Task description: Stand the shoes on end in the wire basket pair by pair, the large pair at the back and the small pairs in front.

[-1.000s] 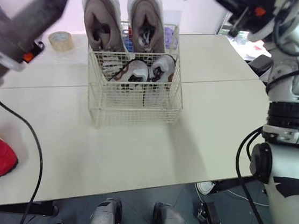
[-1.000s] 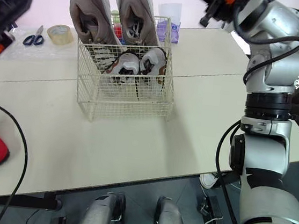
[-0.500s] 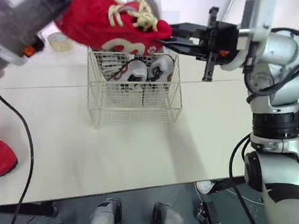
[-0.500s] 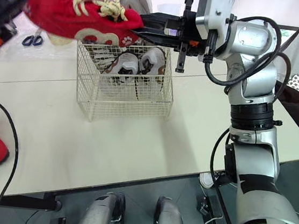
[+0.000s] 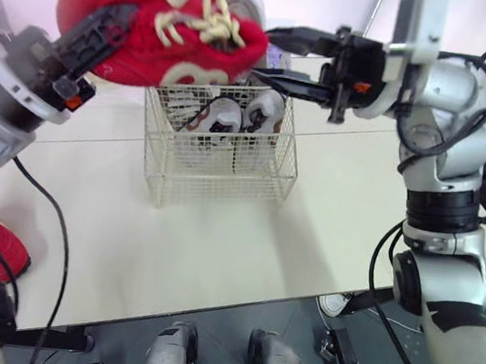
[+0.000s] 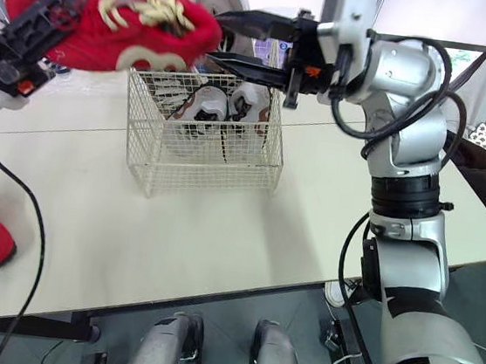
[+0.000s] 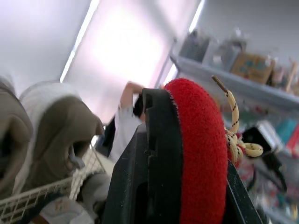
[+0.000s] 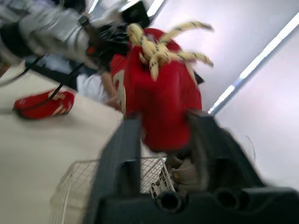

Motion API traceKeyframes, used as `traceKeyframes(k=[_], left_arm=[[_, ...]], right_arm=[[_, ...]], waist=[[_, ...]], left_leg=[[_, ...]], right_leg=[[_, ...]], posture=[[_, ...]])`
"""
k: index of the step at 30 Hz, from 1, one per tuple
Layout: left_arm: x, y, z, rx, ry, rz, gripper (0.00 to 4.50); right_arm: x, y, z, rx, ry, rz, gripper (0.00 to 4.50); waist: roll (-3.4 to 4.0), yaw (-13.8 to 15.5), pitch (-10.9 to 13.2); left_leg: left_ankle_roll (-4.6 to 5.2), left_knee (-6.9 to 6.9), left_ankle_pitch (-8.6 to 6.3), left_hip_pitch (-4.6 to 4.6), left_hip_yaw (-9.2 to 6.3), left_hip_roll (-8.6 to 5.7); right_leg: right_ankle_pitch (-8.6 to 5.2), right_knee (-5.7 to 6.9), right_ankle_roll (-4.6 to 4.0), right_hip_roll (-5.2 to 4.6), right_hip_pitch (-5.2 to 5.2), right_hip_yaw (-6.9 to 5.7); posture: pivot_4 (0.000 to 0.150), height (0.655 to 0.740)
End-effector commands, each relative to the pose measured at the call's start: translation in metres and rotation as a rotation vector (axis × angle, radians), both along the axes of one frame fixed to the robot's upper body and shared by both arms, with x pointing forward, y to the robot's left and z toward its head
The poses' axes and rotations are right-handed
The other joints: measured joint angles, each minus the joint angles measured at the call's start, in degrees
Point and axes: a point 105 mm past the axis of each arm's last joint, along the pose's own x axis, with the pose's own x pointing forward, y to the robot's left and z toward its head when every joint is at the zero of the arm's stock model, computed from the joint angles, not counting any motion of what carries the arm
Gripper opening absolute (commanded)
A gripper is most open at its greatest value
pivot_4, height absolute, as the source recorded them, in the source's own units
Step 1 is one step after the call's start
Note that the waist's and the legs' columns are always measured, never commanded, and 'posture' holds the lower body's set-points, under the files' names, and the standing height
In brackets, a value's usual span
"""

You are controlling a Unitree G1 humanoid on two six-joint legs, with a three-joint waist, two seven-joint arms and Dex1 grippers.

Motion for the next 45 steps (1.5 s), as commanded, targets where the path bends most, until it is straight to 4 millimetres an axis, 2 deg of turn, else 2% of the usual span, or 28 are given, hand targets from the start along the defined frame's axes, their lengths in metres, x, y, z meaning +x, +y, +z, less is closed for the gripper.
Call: traceKeyframes(k=[1,2,3,7,10,12,15,19,24,26,28,30,33,35,37,38,40,43,45], left_arm=[[-0.008,0.015,0.02,-0.194,-0.073,0.07,0.22],[-0.001,0.018,0.019,-0.246,-0.062,0.104,0.22],[0.002,0.018,0.018,-0.278,-0.058,0.12,0.22],[0.014,-0.007,0.013,-0.287,-0.075,0.128,0.22],[0.023,-0.023,0.009,-0.293,-0.087,0.126,0.22],[0.026,-0.036,0.007,-0.301,-0.1,0.098,0.22],[0.026,-0.047,0.003,-0.299,-0.108,0.073,0.22],[0.021,-0.054,-0.002,-0.3,-0.11,0.052,0.22],[0.018,-0.056,-0.01,-0.29,-0.09,0.058,0.22],[0.018,-0.055,-0.014,-0.288,-0.081,0.067,0.22],[0.018,-0.054,-0.015,-0.288,-0.077,0.079,0.22],[0.019,-0.055,-0.017,-0.271,-0.068,0.094,0.22],[0.02,-0.056,-0.019,-0.268,-0.059,0.098,0.22],[0.021,-0.057,-0.022,-0.254,-0.05,0.098,1.22],[0.024,-0.058,-0.028,-0.2,-0.034,0.135,1.91],[0.025,-0.057,-0.033,-0.154,-0.021,0.164,2.48],[0.025,-0.057,-0.042,-0.058,-0.008,0.2,3.27],[0.013,-0.063,-0.07,0.248,0.004,0.248,3.27],[0.003,-0.063,-0.08,0.345,0.012,0.248,3.27]], right_arm=[[-0.001,-0.016,0.019,0.31,0.254,0.059,3.9],[0.001,-0.018,0.02,0.409,0.348,0.08,4.39],[0.001,-0.017,0.019,0.48,0.433,0.108,4.46],[-0.003,0.012,0.009,0.705,0.699,0.241,4.46],[-0.001,0.038,0.008,0.815,0.818,0.28,4.46],[-0.005,0.059,0.011,0.819,0.833,0.302,4.46],[-0.006,0.072,0.015,0.836,0.841,0.314,4.46],[-0.003,0.08,0.021,0.848,0.826,0.322,4.46],[0.0,0.081,0.03,0.868,0.787,0.335,4.46],[-0.001,0.081,0.034,0.875,0.774,0.353,3.95],[-0.004,0.082,0.037,0.87,0.759,0.382,3.14],[-0.006,0.083,0.039,0.862,0.753,0.398,2.13],[-0.009,0.084,0.04,0.85,0.743,0.409,1.07],[-0.011,0.083,0.043,0.841,0.726,0.409,0.74],[-0.012,0.08,0.048,0.827,0.685,0.396,0.74],[-0.011,0.076,0.051,0.815,0.65,0.383,0.74],[-0.01,0.064,0.056,0.774,0.567,0.346,0.74],[-0.002,0.034,0.059,0.623,0.406,0.253,0.74],[-0.001,0.019,0.053,0.476,0.319,0.206,0.74]], waist=[[0.01,0.02,0.0],[0.0,0.04,0.0],[0.0,0.04,0.0],[0.0,-0.03,-0.01],[0.0,-0.03,-0.01],[0.0,-0.1,-0.01],[-0.01,-0.01,-0.01],[-0.01,-0.1,-0.01],[-0.01,-0.36,-0.01],[-0.01,-0.32,-0.01],[-0.01,-0.32,-0.01],[-0.01,-0.2,-0.01],[-0.01,-0.14,-0.01],[-0.01,-0.18,-0.01],[-0.01,-0.2,-0.01],[-0.01,-0.2,-0.01],[0.0,-0.19,-0.01],[0.0,-0.05,-0.01],[0.03,0.02,0.01]], left_leg=[[0.0,0.0,0.0,0.01,0.02,-0.01],[0.01,0.0,0.01,0.03,0.0,-0.02],[0.01,0.02,0.01,0.03,-0.01,-0.01],[-0.03,0.02,0.06,0.11,-0.09,0.05],[-0.08,0.03,0.09,0.1,-0.12,0.07],[-0.08,0.04,0.09,0.1,-0.11,0.07],[-0.08,0.04,0.09,0.04,-0.12,0.07],[-0.07,0.04,0.09,-0.01,-0.14,0.06],[-0.06,-0.01,0.08,0.01,-0.17,0.08],[-0.06,-0.01,0.08,0.01,-0.2,0.09],[-0.06,0.01,0.08,0.01,-0.21,0.09],[-0.07,0.02,0.08,0.0,-0.21,0.09],[-0.07,0.02,0.08,-0.01,-0.21,0.09],[-0.07,0.0,0.08,-0.02,-0.2,0.09],[-0.07,-0.02,0.07,-0.02,-0.2,0.09],[-0.08,-0.04,0.07,-0.03,-0.2,0.09],[-0.07,-0.04,0.08,-0.06,-0.2,0.09],[-0.08,-0.05,0.07,-0.05,-0.18,0.08],[-0.09,-0.11,0.06,-0.07,-0.17,0.08]], right_leg=[[0.01,0.01,0.0,-0.01,0.0,0.01],[0.02,0.05,0.0,-0.01,0.03,0.01],[0.03,0.09,0.01,0.0,0.02,0.01],[0.15,0.12,0.13,0.16,0.11,0.01],[0.22,0.09,0.12,0.23,0.12,0.01],[0.24,0.0,0.12,0.23,0.15,0.01],[0.2,-0.08,0.06,0.22,0.16,0.01],[0.17,-0.15,0.0,0.23,0.16,0.01],[0.17,-0.09,0.03,0.26,0.1,0.0],[0.16,-0.06,0.02,0.27,0.1,0.0],[0.15,-0.06,0.01,0.28,0.11,0.0],[0.13,-0.09,0.02,0.27,0.13,0.0],[0.04,-0.16,0.15,0.26,0.15,0.0],[0.04,-0.19,0.15,0.26,0.15,0.0],[0.04,-0.19,0.15,0.26,0.13,0.0],[0.04,-0.18,0.15,0.26,0.1,0.0],[0.04,-0.16,0.15,0.26,0.06,0.0],[0.04,-0.18,0.14,0.24,0.05,0.0],[0.03,-0.33,0.14,0.22,0.05,0.0]], posture=[[0.15,0.74],[0.15,0.74],[0.15,0.74],[0.15,0.74],[0.15,0.74],[0.15,0.74],[0.15,0.74],[0.15,0.74],[0.15,0.74],[0.15,0.74],[0.15,0.74],[0.15,0.74],[0.15,0.74],[0.15,0.74],[0.15,0.74],[0.15,0.74],[0.15,0.74],[0.15,0.74],[0.15,0.74]])
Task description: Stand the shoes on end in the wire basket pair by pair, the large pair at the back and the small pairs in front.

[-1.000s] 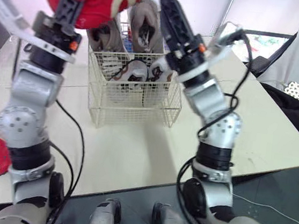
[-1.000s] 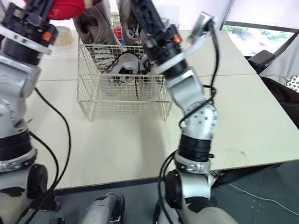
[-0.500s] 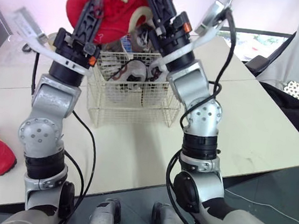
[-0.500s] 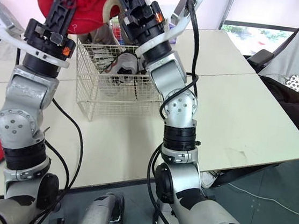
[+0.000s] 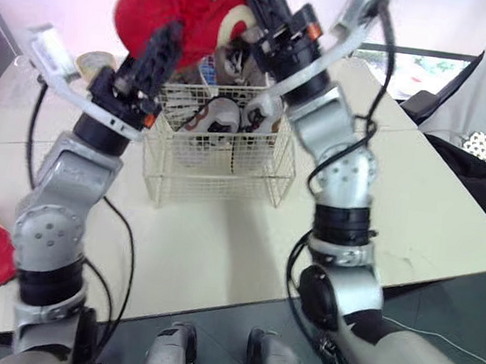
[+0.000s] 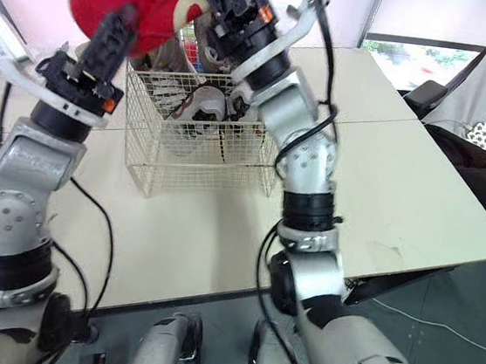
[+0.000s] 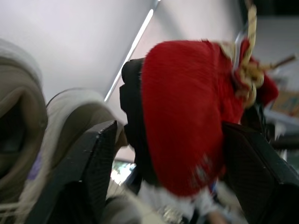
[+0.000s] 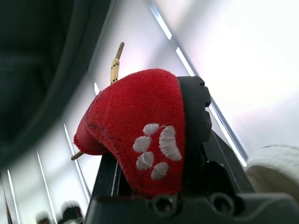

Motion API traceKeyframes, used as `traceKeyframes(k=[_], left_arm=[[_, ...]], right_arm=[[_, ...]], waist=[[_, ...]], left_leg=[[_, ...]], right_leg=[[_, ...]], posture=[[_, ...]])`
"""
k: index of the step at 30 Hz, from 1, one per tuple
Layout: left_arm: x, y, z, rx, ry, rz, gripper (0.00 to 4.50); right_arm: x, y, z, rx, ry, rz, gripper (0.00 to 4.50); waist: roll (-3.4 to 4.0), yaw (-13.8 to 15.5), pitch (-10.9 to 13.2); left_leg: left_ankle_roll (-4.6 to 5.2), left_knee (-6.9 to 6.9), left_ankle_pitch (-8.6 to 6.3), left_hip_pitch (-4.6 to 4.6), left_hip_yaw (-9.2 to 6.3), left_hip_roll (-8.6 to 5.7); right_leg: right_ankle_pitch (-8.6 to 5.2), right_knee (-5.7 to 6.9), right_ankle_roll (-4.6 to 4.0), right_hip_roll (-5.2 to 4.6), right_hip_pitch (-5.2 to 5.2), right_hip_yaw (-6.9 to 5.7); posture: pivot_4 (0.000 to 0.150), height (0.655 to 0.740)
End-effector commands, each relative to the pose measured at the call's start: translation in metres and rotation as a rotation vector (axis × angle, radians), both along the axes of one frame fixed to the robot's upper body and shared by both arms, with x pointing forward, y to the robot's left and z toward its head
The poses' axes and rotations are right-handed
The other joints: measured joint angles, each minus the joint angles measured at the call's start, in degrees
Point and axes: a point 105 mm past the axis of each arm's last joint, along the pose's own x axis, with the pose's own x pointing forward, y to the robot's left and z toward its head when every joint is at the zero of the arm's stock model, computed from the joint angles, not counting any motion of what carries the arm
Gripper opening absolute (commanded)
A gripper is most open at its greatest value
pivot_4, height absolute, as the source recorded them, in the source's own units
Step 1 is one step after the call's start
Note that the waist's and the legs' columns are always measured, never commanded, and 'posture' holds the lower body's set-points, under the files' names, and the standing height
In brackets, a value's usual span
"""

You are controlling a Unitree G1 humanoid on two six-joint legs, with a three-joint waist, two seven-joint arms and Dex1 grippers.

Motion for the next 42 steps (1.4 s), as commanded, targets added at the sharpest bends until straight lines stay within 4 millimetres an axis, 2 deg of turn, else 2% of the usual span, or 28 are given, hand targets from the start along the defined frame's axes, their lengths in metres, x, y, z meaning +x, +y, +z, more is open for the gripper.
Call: traceKeyframes(k=[1,3,7,12,20,23,26,30,32,33,35,37,38,42], left_arm=[[-0.018,-0.005,-0.012,0.147,0.018,-0.011,3.27],[-0.027,-0.004,-0.015,0.163,0.033,-0.017,3.27],[-0.031,0.01,-0.031,0.163,0.1,0.038,3.27],[-0.04,0.006,-0.049,0.158,0.161,0.035,3.27],[-0.048,0.002,-0.065,0.111,0.226,0.032,3.27],[-0.057,-0.002,-0.076,0.125,0.281,-0.02,3.27],[-0.064,0.002,-0.093,0.182,0.353,-0.036,3.27],[-0.069,0.009,-0.093,0.184,0.367,-0.043,3.27],[-0.071,0.009,-0.093,0.185,0.375,-0.055,3.38],[-0.071,0.01,-0.094,0.192,0.379,-0.055,3.38],[-0.068,0.013,-0.092,0.196,0.371,-0.044,3.38],[-0.066,0.015,-0.089,0.191,0.363,-0.039,3.38],[-0.066,0.015,-0.088,0.19,0.362,-0.039,3.38],[-0.065,0.021,-0.086,0.198,0.365,-0.021,3.38]], right_arm=[[-0.016,-0.022,0.008,-0.212,-0.237,-0.012,0.74],[-0.015,-0.032,-0.004,-0.367,-0.295,-0.017,0.74],[-0.011,-0.043,-0.019,-0.502,-0.311,0.005,0.74],[0.0,-0.051,-0.049,-0.666,-0.33,-0.028,0.74],[0.017,-0.053,-0.078,-0.787,-0.362,-0.083,0.74],[0.022,-0.053,-0.082,-0.793,-0.372,-0.098,0.74],[0.022,-0.052,-0.093,-0.819,-0.361,-0.059,0.74],[0.021,-0.047,-0.107,-0.827,-0.344,-0.013,0.74],[0.023,-0.044,-0.11,-0.806,-0.334,-0.014,1.72],[0.024,-0.042,-0.111,-0.802,-0.332,-0.012,2.04],[0.027,-0.04,-0.125,-0.819,-0.317,-0.004,3.18],[0.03,-0.041,-0.132,-0.833,-0.308,-0.01,4.12],[0.03,-0.042,-0.133,-0.836,-0.307,-0.013,4.45],[0.035,-0.05,-0.13,-0.841,-0.293,-0.064,4.45]], waist=[[0.03,0.04,0.02],[0.02,-0.01,0.02],[0.03,-0.66,0.02],[0.02,0.0,0.02],[0.02,-0.03,0.02],[0.02,-0.07,0.02],[0.03,-0.15,0.02],[0.02,-0.06,0.02],[0.03,-0.13,0.02],[0.03,-0.15,0.02],[0.03,-0.18,0.02],[0.03,-0.08,0.02],[0.03,-0.04,0.02],[0.03,-0.16,0.02]], left_leg=[[0.01,-0.03,-0.01,-0.02,0.02,0.0],[0.03,-0.08,-0.02,-0.1,0.02,0.01],[0.07,-0.45,-0.05,0.07,0.27,0.06],[-0.07,-0.77,0.03,0.17,0.26,0.0],[-0.13,-0.67,0.07,0.04,0.31,-0.03],[-0.13,-0.67,0.07,0.06,0.3,-0.02],[-0.14,-0.69,0.08,0.06,0.3,-0.01],[-0.15,-0.71,0.08,0.07,0.28,0.01],[-0.15,-0.7,0.08,0.06,0.27,0.01],[-0.15,-0.7,0.08,0.06,0.27,0.02],[-0.15,-0.7,0.08,0.06,0.27,0.02],[-0.15,-0.7,0.08,0.06,0.29,0.02],[-0.15,-0.7,0.08,0.06,0.3,0.02],[-0.16,-0.73,0.08,0.05,0.3,0.02]], right_leg=[[0.0,-0.11,0.0,-0.01,-0.01,0.0],[0.0,-0.32,0.0,-0.01,-0.03,0.0],[0.02,-0.54,-0.02,-0.13,-0.16,0.0],[0.07,-0.36,-0.09,-0.03,-0.35,-0.02],[0.18,-0.39,-0.25,-0.07,-0.41,-0.02],[0.17,-0.39,-0.23,-0.06,-0.42,-0.02],[0.17,-0.38,-0.24,-0.05,-0.45,-0.02],[0.17,-0.35,-0.25,-0.04,-0.48,-0.03],[0.17,-0.37,-0.25,-0.06,-0.5,-0.02],[0.17,-0.39,-0.25,-0.06,-0.5,-0.02],[0.17,-0.4,-0.25,-0.08,-0.51,-0.02],[0.18,-0.4,-0.26,-0.07,-0.5,-0.02],[0.18,-0.4,-0.27,-0.06,-0.49,-0.02],[0.22,-0.4,-0.32,-0.08,-0.53,-0.02]], posture=[[0.15,0.74],[0.15,0.74],[0.15,0.74],[0.15,0.74],[0.15,0.74],[0.15,0.74],[0.15,0.74],[0.15,0.74],[0.15,0.74],[0.15,0.74],[0.15,0.74],[0.15,0.74],[0.15,0.74],[0.15,0.74]])
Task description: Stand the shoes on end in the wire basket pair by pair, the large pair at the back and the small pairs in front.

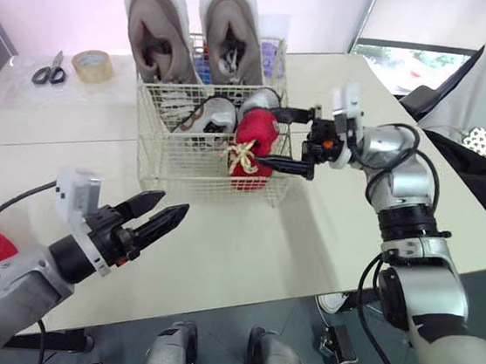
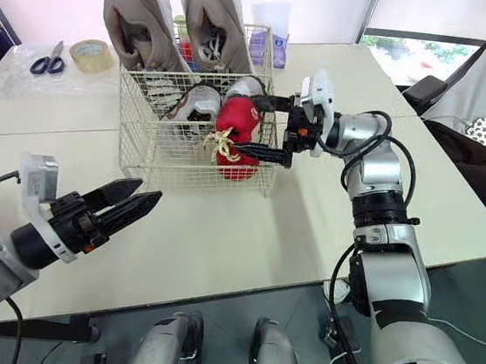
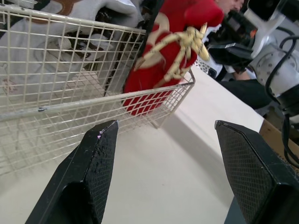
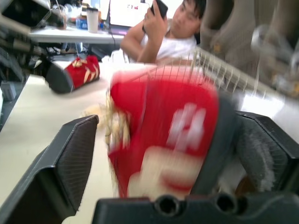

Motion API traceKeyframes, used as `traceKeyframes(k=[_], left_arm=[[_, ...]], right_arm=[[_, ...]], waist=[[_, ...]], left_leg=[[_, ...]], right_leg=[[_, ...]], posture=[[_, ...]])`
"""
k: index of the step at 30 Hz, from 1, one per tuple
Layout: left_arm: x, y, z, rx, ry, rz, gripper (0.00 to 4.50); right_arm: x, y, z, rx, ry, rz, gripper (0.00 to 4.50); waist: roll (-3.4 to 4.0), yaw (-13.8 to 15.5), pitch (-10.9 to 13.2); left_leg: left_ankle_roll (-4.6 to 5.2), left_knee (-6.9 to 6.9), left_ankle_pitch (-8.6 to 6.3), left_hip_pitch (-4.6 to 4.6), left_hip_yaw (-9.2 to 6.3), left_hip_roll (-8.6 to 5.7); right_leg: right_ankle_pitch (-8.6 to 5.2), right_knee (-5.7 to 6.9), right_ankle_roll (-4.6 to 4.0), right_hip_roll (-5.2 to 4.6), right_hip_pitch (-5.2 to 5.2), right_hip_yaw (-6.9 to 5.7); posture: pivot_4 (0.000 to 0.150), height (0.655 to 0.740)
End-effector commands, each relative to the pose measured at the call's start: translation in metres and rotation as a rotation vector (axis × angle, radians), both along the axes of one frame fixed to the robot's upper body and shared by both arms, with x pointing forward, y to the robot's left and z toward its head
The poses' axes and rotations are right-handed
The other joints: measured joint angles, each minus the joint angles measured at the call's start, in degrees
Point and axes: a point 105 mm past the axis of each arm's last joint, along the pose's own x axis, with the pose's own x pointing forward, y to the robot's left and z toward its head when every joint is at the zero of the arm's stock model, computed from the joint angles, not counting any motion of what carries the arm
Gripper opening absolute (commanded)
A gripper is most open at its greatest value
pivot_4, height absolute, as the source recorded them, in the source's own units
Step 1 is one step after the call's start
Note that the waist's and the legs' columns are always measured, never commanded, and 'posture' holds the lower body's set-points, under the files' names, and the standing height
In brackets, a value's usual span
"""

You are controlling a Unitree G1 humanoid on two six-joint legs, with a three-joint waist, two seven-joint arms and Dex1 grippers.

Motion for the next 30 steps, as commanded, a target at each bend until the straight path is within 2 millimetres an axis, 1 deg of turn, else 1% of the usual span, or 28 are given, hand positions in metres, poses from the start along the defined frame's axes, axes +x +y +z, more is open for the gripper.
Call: traceKeyframes(k=[1,4,5,6,8,10,11,12,13,14,16,18,20,22,23,25,27,28,30], left_arm=[[0.0,0.006,0.012,0.0,-0.047,0.017,3.38],[0.001,0.012,0.015,0.009,-0.056,0.035,3.38],[0.002,0.014,0.017,0.021,-0.06,0.044,3.38],[0.002,0.018,0.019,0.025,-0.065,0.055,3.38],[0.002,0.029,0.028,0.029,-0.085,0.092,3.38],[0.002,0.037,0.034,0.024,-0.098,0.121,3.38],[0.004,0.048,0.041,0.006,-0.115,0.172,3.63],[0.008,0.064,0.049,-0.016,-0.14,0.242,3.91],[0.011,0.075,0.054,-0.033,-0.156,0.291,4.18],[0.014,0.084,0.057,-0.029,-0.164,0.334,4.46],[0.019,0.097,0.058,0.016,-0.166,0.411,4.46],[0.025,0.118,0.065,0.037,-0.186,0.543,4.46],[0.027,0.155,0.076,0.058,-0.207,0.777,4.46],[0.024,0.192,0.084,0.094,-0.201,1.015,4.46],[0.018,0.21,0.088,0.126,-0.199,1.142,4.46],[-0.001,0.247,0.092,0.185,-0.152,1.418,4.46],[-0.018,0.262,0.094,0.174,-0.111,1.553,4.46],[-0.023,0.265,0.094,0.164,-0.092,1.579,4.46],[-0.032,0.268,0.099,0.226,-0.098,1.616,4.46]], right_arm=[[0.001,-0.01,0.017,0.013,-0.069,-0.043,4.45],[-0.001,-0.018,0.022,0.008,-0.087,-0.068,4.45],[-0.004,-0.021,0.027,0.008,-0.093,-0.072,4.45],[-0.008,-0.025,0.032,0.011,-0.093,-0.075,4.45],[-0.018,-0.032,0.05,0.038,-0.083,-0.081,4.45],[-0.026,-0.035,0.061,0.059,-0.078,-0.089,4.45],[-0.031,-0.035,0.071,0.087,-0.087,-0.088,4.49],[-0.039,-0.033,0.087,0.148,-0.09,-0.073,4.5],[-0.046,-0.032,0.097,0.189,-0.088,-0.06,4.5],[-0.055,-0.029,0.102,0.209,-0.065,-0.02,4.5],[-0.064,-0.026,0.1,0.183,-0.042,0.013,4.5],[-0.071,-0.029,0.1,0.145,-0.031,0.034,4.5],[-0.083,-0.027,0.105,0.111,-0.01,0.084,4.5],[-0.098,-0.02,0.101,0.033,0.018,0.162,4.5],[-0.104,-0.017,0.097,-0.008,0.022,0.191,4.5],[-0.111,-0.012,0.09,-0.048,0.041,0.218,4.5],[-0.116,-0.01,0.078,-0.107,0.058,0.239,4.5],[-0.115,-0.009,0.075,-0.122,0.055,0.235,4.5],[-0.109,-0.005,0.074,-0.114,0.04,0.215,4.5]], waist=[[0.0,0.0,0.0],[0.0,0.01,0.0],[0.0,0.01,0.0],[0.0,0.03,0.0],[0.0,0.15,0.0],[0.01,0.1,0.0],[0.0,0.1,0.0],[0.0,0.01,0.0],[0.0,-0.04,0.0],[0.0,-0.01,0.0],[0.0,0.0,0.0],[0.0,0.02,0.0],[0.0,0.13,0.0],[0.0,0.07,0.0],[-0.02,0.02,-0.01],[-0.05,-0.26,-0.03],[-0.06,-0.33,-0.03],[-0.09,-0.21,-0.05],[-0.12,-0.01,-0.07]], left_leg=[[0.0,-0.02,0.0,0.0,0.0,0.0],[-0.01,-0.03,0.01,0.01,0.01,0.0],[-0.02,-0.03,0.01,0.01,0.01,0.0],[-0.02,-0.03,0.01,0.01,0.0,0.0],[-0.02,-0.02,0.01,0.0,-0.03,0.0],[-0.02,-0.03,0.01,-0.01,-0.04,0.0],[-0.02,-0.03,0.01,-0.01,-0.03,0.0],[-0.02,-0.03,0.01,0.01,-0.04,0.0],[-0.02,-0.04,0.01,0.02,-0.03,0.0],[-0.02,-0.04,0.01,0.02,-0.04,0.01],[-0.02,-0.04,0.01,0.06,-0.13,0.01],[-0.02,-0.04,0.01,0.09,-0.12,0.01],[-0.02,-0.03,0.0,0.04,-0.1,0.02],[-0.02,-0.03,0.0,0.01,-0.07,0.03],[-0.01,-0.04,0.0,0.0,-0.05,0.03],[-0.02,-0.08,-0.01,0.03,-0.02,0.03],[-0.02,-0.22,-0.01,0.02,0.06,0.03],[-0.05,-0.27,-0.03,0.02,0.09,0.03],[-0.14,-0.28,-0.08,0.02,0.06,0.01]], right_leg=[[0.01,0.0,-0.02,0.0,0.0,0.0],[0.02,0.01,-0.03,0.01,-0.01,0.0],[0.01,0.01,-0.02,0.01,-0.01,0.0],[0.01,0.02,-0.01,0.01,-0.02,0.0],[0.01,0.02,-0.01,0.0,-0.03,0.0],[0.01,0.01,-0.01,-0.04,-0.06,0.01],[0.0,0.01,-0.01,-0.05,-0.08,0.01],[-0.01,0.0,0.01,-0.05,-0.06,0.01],[-0.01,0.0,0.02,-0.05,-0.07,0.01],[-0.01,0.01,0.01,-0.04,-0.1,0.01],[0.01,0.01,-0.02,0.02,-0.11,-0.01],[0.01,-0.01,-0.02,0.03,-0.08,-0.01],[0.01,-0.15,-0.03,0.01,-0.08,0.0],[0.02,-0.21,-0.04,-0.01,-0.1,0.0],[0.02,-0.21,-0.04,-0.04,-0.13,0.0],[0.02,-0.21,-0.04,-0.06,-0.17,0.0],[0.03,-0.2,-0.05,-0.13,-0.29,0.0],[0.05,-0.18,-0.08,-0.16,-0.34,0.0],[0.16,-0.1,-0.26,-0.2,-0.39,-0.02]], posture=[[0.15,0.74],[0.15,0.74],[0.15,0.74],[0.15,0.74],[0.15,0.74],[0.15,0.74],[0.15,0.74],[0.15,0.74],[0.15,0.74],[0.15,0.74],[0.15,0.74],[0.15,0.74],[0.15,0.74],[0.15,0.74],[0.15,0.74],[0.15,0.74],[0.15,0.74],[0.15,0.74],[0.15,0.74]])
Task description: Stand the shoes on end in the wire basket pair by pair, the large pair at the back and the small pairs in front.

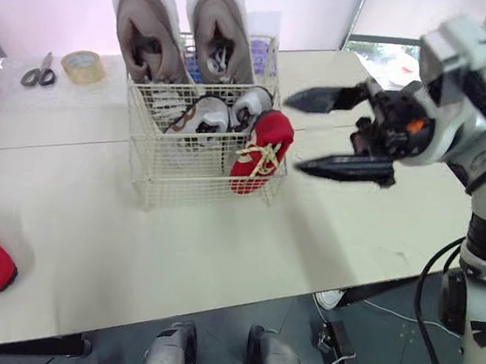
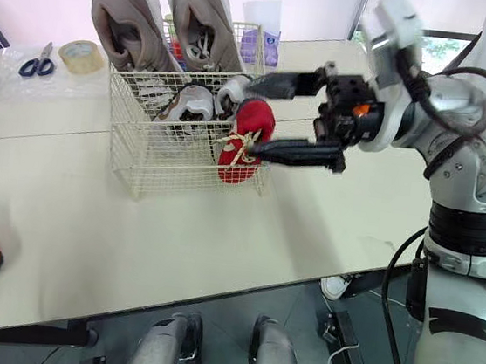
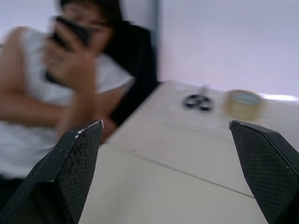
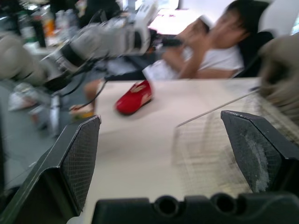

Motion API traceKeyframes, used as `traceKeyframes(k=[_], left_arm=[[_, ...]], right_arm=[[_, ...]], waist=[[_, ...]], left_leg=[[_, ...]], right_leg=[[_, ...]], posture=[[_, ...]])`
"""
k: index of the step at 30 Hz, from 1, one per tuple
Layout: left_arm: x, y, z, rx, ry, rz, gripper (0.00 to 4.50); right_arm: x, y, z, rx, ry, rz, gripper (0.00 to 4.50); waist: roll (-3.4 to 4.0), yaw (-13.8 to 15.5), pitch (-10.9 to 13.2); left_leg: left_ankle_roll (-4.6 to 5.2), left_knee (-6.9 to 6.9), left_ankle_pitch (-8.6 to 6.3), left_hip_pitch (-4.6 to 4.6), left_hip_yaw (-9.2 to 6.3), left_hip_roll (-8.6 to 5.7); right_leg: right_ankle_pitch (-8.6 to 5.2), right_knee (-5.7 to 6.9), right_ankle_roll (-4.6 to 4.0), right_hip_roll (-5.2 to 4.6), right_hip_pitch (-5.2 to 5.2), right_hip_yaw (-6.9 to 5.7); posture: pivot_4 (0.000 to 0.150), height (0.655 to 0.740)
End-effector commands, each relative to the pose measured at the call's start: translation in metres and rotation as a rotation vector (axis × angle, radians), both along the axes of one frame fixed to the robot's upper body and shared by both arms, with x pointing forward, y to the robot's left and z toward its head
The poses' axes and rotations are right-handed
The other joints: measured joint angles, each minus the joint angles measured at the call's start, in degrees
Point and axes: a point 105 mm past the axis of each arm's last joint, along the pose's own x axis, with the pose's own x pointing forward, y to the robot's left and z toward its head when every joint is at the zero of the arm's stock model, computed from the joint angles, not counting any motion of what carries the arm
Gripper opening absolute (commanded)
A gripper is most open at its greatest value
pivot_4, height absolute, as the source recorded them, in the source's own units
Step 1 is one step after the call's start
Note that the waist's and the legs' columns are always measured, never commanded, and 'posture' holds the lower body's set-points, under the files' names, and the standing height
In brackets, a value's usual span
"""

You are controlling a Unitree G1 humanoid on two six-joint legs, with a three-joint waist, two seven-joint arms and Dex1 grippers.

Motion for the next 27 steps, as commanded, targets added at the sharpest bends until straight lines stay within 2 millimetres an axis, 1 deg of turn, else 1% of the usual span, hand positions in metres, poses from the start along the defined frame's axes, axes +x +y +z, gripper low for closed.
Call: traceKeyframes(k=[1,5,9,12,14,15,16,17,18,19,20,21,22,23,25,27], left_arm=[[-0.024,0.008,0.018,0.072,0.008,0.109,4.46],[-0.049,0.018,0.01,0.07,0.055,0.204,4.46],[-0.07,0.024,-0.011,0.037,0.173,0.255,4.46],[-0.081,0.028,-0.024,0.012,0.232,0.285,4.46],[-0.09,0.032,-0.036,-0.022,0.266,0.316,4.46],[-0.092,0.033,-0.04,-0.033,0.274,0.323,4.46],[-0.094,0.034,-0.044,-0.049,0.277,0.325,4.46],[-0.095,0.034,-0.047,-0.058,0.278,0.324,4.46],[-0.095,0.033,-0.052,-0.078,0.28,0.312,4.46],[-0.093,0.032,-0.056,-0.098,0.284,0.294,4.46],[-0.092,0.031,-0.059,-0.11,0.287,0.281,4.46],[-0.09,0.029,-0.062,-0.124,0.287,0.256,4.46],[-0.084,0.025,-0.065,-0.141,0.29,0.207,4.46],[-0.078,0.021,-0.067,-0.146,0.303,0.163,4.46],[-0.073,0.017,-0.071,-0.163,0.32,0.115,4.46],[-0.074,0.019,-0.077,-0.207,0.332,0.114,4.46]], right_arm=[[0.001,0.005,0.004,0.012,-0.048,-0.007,4.5],[0.007,0.006,0.006,0.054,-0.009,-0.031,4.5],[0.005,0.005,-0.01,0.009,0.034,-0.035,4.5],[0.003,0.004,-0.015,0.003,0.062,-0.026,4.5],[-0.001,0.003,-0.022,-0.028,0.068,-0.008,4.5],[-0.002,0.003,-0.025,-0.036,0.066,-0.002,4.5],[-0.004,0.002,-0.028,-0.053,0.074,0.003,4.5],[-0.005,0.001,-0.03,-0.064,0.081,0.006,4.5],[-0.005,0.001,-0.032,-0.07,0.091,-0.004,4.5],[-0.005,0.001,-0.033,-0.075,0.1,-0.011,4.5],[-0.005,0.001,-0.034,-0.077,0.104,-0.017,4.5],[-0.005,0.0,-0.035,-0.078,0.112,-0.026,4.5],[-0.005,-0.001,-0.037,-0.089,0.12,-0.032,4.5],[-0.006,-0.002,-0.04,-0.106,0.126,-0.038,4.5],[-0.007,-0.004,-0.046,-0.137,0.135,-0.054,4.5],[-0.009,-0.006,-0.05,-0.155,0.144,-0.058,4.5]], waist=[[0.0,0.1,0.0],[-0.05,0.11,-0.02],[-0.13,0.13,-0.07],[-0.15,0.13,-0.08],[-0.22,0.24,-0.14],[-0.24,0.26,-0.15],[-0.27,0.24,-0.18],[0.13,-0.09,-0.16],[0.16,-0.43,-0.22],[-0.08,-0.54,-0.34],[-0.39,-0.63,-0.46],[-0.58,-0.62,-0.38],[-0.59,0.0,-0.37],[-0.56,0.42,-0.35],[-0.53,0.83,-0.33],[-0.49,1.13,-0.31]], left_leg=[[0.0,0.0,0.0,-0.03,0.01,0.0],[-0.01,-0.01,0.0,-0.06,0.04,0.0],[0.01,-0.01,-0.01,-0.05,0.05,0.07],[0.01,-0.01,-0.01,-0.06,0.04,0.09],[0.01,0.01,-0.01,-0.07,0.04,0.11],[0.0,0.04,-0.02,-0.06,0.39,0.36],[0.0,0.01,-0.02,-0.12,0.58,0.57],[0.01,-0.02,-0.02,-0.27,0.66,0.81],[0.01,-0.07,-0.02,-0.45,-0.18,0.82],[0.02,-0.41,-0.01,-0.62,-0.64,0.84],[0.02,-0.44,0.0,-0.65,-0.73,0.59],[0.02,-0.46,0.0,-0.57,-1.11,-0.14],[-0.04,-0.46,0.04,-0.19,-1.79,-1.06],[-0.21,-0.44,0.14,0.15,-1.78,-1.03],[-0.37,-0.36,0.23,0.43,-2.46,-0.95],[-0.43,-0.25,0.26,0.65,-2.8,-0.9]], right_leg=[[0.0,0.0,-0.01,0.0,-0.04,-0.01],[0.01,-0.02,-0.02,-0.02,-0.06,-0.02],[0.02,-0.05,-0.03,-0.08,-0.05,-0.03],[0.02,-0.06,-0.03,-0.07,-0.04,-0.06],[0.04,-0.1,-0.06,-0.04,-0.04,-0.11],[0.13,-0.1,-0.22,0.02,-0.53,0.04],[0.16,-0.27,-0.26,0.12,-0.56,0.03],[0.27,-0.47,-0.36,0.31,-0.36,-0.05],[0.76,-1.29,-0.03,0.36,0.36,-0.85],[0.95,-1.0,-0.3,0.24,0.63,-1.43],[-0.2,0.98,0.29,-0.01,0.5,-1.49],[-1.9,2.21,0.05,-0.28,0.46,-1.27],[-3.1,2.74,-0.19,-0.67,0.48,-1.17],[-3.24,2.78,-0.44,-0.63,0.7,-1.15],[-3.3,2.77,-0.71,-0.47,1.02,-1.48],[-3.29,2.61,-0.75,-0.27,1.21,-1.56]], posture=[[0.15,0.74],[0.15,0.74],[0.15,0.74],[0.15,0.74],[0.15,0.74],[0.15,0.74],[0.15,0.74],[0.15,0.74],[0.15,0.74],[0.15,0.74],[0.15,0.74],[0.15,0.74],[0.15,0.74],[0.15,0.74],[0.15,0.74],[0.15,0.74]])
